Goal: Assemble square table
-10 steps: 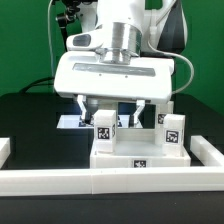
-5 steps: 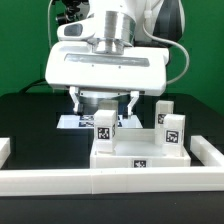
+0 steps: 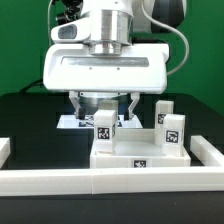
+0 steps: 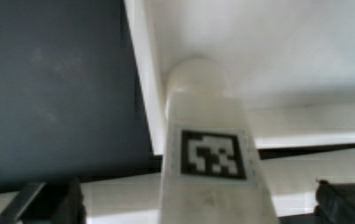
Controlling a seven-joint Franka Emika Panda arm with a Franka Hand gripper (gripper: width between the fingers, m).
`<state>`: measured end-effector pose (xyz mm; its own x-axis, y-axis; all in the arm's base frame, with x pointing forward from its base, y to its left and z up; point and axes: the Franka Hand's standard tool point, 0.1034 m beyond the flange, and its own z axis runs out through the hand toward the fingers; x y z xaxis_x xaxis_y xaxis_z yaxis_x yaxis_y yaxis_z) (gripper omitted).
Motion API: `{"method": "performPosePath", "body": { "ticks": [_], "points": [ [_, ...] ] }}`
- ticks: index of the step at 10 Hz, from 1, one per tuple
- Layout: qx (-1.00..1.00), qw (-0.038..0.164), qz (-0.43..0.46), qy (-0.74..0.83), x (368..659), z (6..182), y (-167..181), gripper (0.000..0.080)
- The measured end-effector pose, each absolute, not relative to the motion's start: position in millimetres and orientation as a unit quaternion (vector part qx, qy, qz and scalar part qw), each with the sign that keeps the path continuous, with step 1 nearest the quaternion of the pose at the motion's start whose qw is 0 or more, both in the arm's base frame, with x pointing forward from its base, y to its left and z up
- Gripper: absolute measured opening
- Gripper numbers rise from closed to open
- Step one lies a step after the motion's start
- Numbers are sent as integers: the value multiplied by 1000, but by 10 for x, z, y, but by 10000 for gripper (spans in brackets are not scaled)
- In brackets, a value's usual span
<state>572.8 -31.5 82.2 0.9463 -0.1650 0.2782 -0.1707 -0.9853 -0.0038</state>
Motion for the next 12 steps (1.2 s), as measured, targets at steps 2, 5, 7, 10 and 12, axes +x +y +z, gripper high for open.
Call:
{"method": "performPosePath", "body": {
  "ticks": [2, 5, 7, 10, 12],
  "points": [
    [994, -9, 65, -90, 5710, 782, -330, 649],
    [994, -13, 44, -96, 5786, 774, -345, 649],
    [994, -13, 49, -95, 5844, 803, -335, 649],
    [994, -11, 51, -97, 5860, 795, -382, 547],
    [994, -12, 51, -99, 5860, 795, -378, 412]
  ]
}}
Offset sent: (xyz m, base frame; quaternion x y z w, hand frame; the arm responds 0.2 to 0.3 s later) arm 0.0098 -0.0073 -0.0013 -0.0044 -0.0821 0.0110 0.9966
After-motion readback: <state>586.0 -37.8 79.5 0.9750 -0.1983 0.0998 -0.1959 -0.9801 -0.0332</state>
